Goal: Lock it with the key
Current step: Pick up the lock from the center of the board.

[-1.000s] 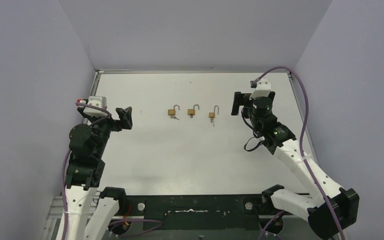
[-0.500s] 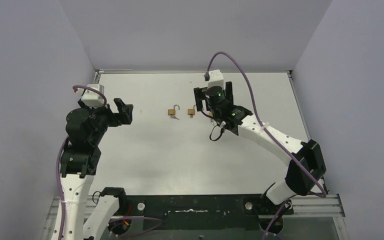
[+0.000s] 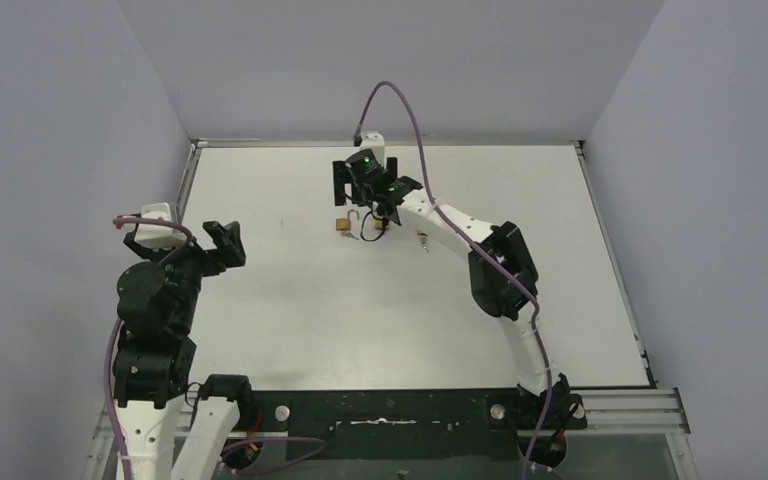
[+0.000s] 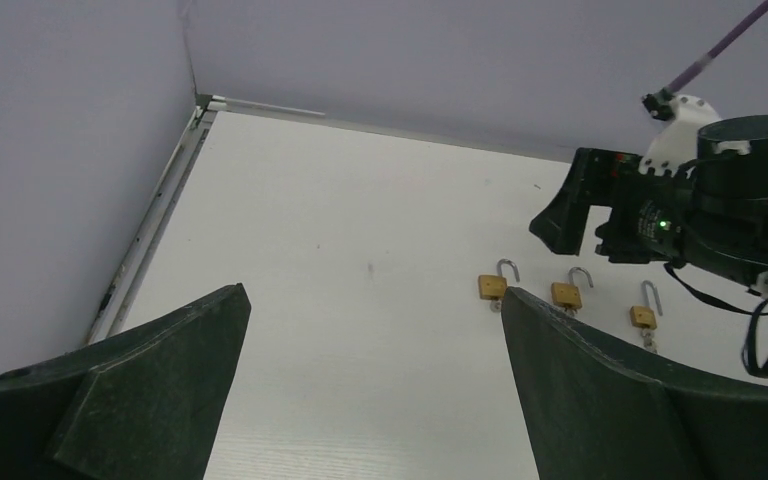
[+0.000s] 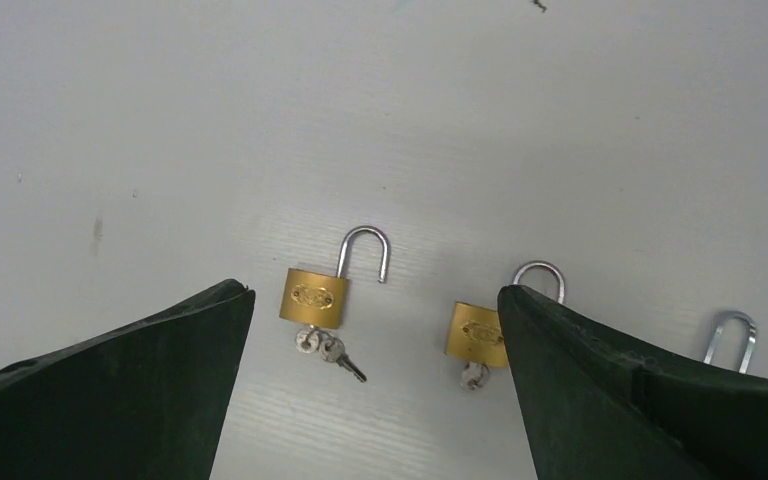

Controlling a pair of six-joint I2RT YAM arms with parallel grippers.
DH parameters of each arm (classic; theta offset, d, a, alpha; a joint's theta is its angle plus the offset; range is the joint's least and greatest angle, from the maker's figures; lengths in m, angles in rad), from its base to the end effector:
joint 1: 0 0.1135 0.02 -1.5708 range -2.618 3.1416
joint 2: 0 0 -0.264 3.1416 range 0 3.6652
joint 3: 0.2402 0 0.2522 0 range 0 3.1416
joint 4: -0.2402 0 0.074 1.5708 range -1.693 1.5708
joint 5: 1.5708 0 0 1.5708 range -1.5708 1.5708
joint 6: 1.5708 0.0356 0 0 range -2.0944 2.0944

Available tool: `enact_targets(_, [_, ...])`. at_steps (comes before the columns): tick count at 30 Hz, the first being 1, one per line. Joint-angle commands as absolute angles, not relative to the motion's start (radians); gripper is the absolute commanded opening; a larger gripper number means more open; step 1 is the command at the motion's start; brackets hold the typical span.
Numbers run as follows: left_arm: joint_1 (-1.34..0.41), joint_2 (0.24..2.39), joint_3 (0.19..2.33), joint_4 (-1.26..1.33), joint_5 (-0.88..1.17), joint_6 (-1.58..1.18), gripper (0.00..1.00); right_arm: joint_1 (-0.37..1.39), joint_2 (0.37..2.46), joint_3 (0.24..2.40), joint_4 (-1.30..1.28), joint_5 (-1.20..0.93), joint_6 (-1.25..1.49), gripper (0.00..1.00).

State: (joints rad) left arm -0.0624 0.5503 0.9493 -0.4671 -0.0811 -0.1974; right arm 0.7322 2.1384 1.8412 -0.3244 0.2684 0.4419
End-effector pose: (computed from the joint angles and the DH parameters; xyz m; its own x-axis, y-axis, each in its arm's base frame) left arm 0.1066 -0.0038 0.3946 -0.0630 -0.1919 -0.9794 -0.0315 0.9812 -0.1903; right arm 0.3795 0.3284 0.2587 -0.5986 0.0164 -0.8009 -0.2525 0.9450 0.2081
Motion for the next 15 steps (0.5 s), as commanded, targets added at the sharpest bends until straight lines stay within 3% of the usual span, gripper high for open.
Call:
enact_targets(1, [-0.055,0.479,0.926,-0.394,-0.153,-0.176,0.97,0.755,2.287,2.051,-0.412,0.220,0.494,1.00])
enact_targets(6, [-0.071,0.500,0.955,-0.445,-0.151,-0.164,0.97,0.782,2.409,2.193,-0.464,0.218,0.488,0.91])
enact_targets(9, [-0.080,0.494,0.956,-0.449,-0.153,-0.155,0.97,0.798,2.476,2.285,-0.529,0.245,0.487,0.91])
enact_targets(15, [-0.098,0.485,0.954,-0.455,-0.169,-0.144,0.97,0.801,2.523,2.320,-0.538,0.257,0.506,0.84])
